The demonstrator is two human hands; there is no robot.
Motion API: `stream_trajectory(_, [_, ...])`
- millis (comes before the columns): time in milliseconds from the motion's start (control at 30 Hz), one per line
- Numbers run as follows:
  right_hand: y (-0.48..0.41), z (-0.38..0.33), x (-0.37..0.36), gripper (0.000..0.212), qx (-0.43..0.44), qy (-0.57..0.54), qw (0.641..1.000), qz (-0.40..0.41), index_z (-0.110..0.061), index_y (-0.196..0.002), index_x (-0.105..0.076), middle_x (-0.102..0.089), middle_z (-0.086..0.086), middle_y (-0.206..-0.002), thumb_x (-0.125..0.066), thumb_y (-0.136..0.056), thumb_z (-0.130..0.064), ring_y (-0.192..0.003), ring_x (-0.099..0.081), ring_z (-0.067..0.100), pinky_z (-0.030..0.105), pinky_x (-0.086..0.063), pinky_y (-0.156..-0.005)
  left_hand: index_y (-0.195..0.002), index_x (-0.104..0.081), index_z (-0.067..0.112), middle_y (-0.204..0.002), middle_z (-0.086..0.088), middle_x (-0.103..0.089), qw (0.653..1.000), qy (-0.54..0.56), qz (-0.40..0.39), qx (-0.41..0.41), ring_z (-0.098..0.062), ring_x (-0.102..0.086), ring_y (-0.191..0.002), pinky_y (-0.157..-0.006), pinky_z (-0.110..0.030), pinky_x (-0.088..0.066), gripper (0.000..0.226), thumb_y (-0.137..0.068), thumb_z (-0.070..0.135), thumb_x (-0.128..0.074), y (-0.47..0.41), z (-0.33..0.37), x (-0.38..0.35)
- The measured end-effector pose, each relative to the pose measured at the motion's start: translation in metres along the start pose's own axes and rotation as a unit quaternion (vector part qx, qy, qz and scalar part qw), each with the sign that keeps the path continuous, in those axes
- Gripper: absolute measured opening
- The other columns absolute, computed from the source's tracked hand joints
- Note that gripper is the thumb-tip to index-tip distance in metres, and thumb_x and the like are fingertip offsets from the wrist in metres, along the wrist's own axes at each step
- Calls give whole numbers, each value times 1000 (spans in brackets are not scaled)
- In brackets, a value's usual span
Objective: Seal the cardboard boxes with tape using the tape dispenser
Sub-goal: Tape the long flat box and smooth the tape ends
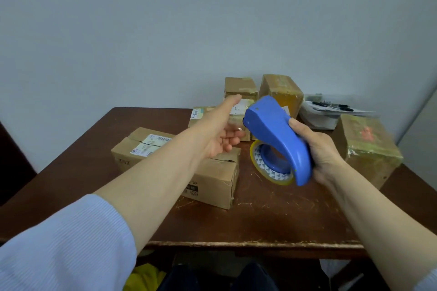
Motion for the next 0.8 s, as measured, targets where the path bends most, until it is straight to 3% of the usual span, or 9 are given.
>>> stream_trajectory(133, [-1, -5, -17, 45, 4, 20, 999, -33, -9, -77, -70, -71, 6, -69, -78, -48, -43, -59, -64, 21, 31, -52, -62, -87, -63, 13, -58, -1, -59, 1000, 1, 6, -14, -10, -42, -49, -42, -19, -30, 17, -90, 29, -58, 5, -1, 6])
stream_trajectory(300, [-2, -33, -55, 52, 20, 139, 982, -127, -9, -79, -68, -70, 2, -66, -77, -45, -47, -57, -64, 17, 27, -50, -57, -70, -55, 10, -44, 1, -55, 994, 40, 79, -61, -7, -40, -39, -38, -15, -26, 21, -89, 3, -58, -1, 10, 49])
stream_trajectory(433, [6, -52, -104, 55, 57, 371, 897, -235, -18, -83, -68, -71, -7, -70, -91, -39, -42, -61, -67, 8, 20, -50, -56, -65, -53, 7, -44, -3, -50, 983, 21, 150, -104, -11, -36, -43, -40, -16, -29, 25, -84, -9, -54, 1, 26, 98])
stream_trajectory(533, [11, -61, -139, 99, 111, 506, 812, -268, -21, -117, -58, -65, -11, -106, -89, -30, -57, -96, -65, 12, 24, -51, -77, -64, -51, 8, -50, -4, -47, 979, 14, 177, -100, -11, -34, -42, -38, -14, -28, 27, -84, -10, -51, 0, 25, 128])
stream_trajectory(600, [11, -65, -158, 127, 149, 564, 770, -260, -21, -144, -31, -47, -10, -130, -86, -38, -62, -119, -51, 18, 28, -42, -90, -64, -53, 8, -44, -2, -50, 979, 9, 186, -87, -11, -33, -45, -37, -13, -29, 27, -86, -8, -51, -2, 20, 144])
stream_trajectory(700, [15, -70, -183, 113, 214, 581, 741, -259, -29, -152, -11, -35, -5, -148, -80, -65, -47, -128, -42, 17, 24, -34, -92, -67, -53, 9, -52, -2, -50, 981, 30, 182, -66, -10, -33, -48, -38, -14, -30, 26, -88, -6, -50, -2, 12, 164])
stream_trajectory(800, [22, -76, -202, 89, 262, 543, 749, -275, -40, -147, -25, -44, -12, -137, -77, -74, -37, -116, -45, 8, 19, -35, -86, -69, -51, 12, -58, -1, -46, 983, 56, 167, -53, -9, -33, -51, -41, -15, -30, 23, -88, -2, -51, -4, 10, 181])
Point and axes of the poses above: each hand's wrist, its own y-axis away from the middle knuckle, its own x-axis out of the back of the hand, z = x × y, the point moved 8 cm from there along -y, towards the middle knuckle
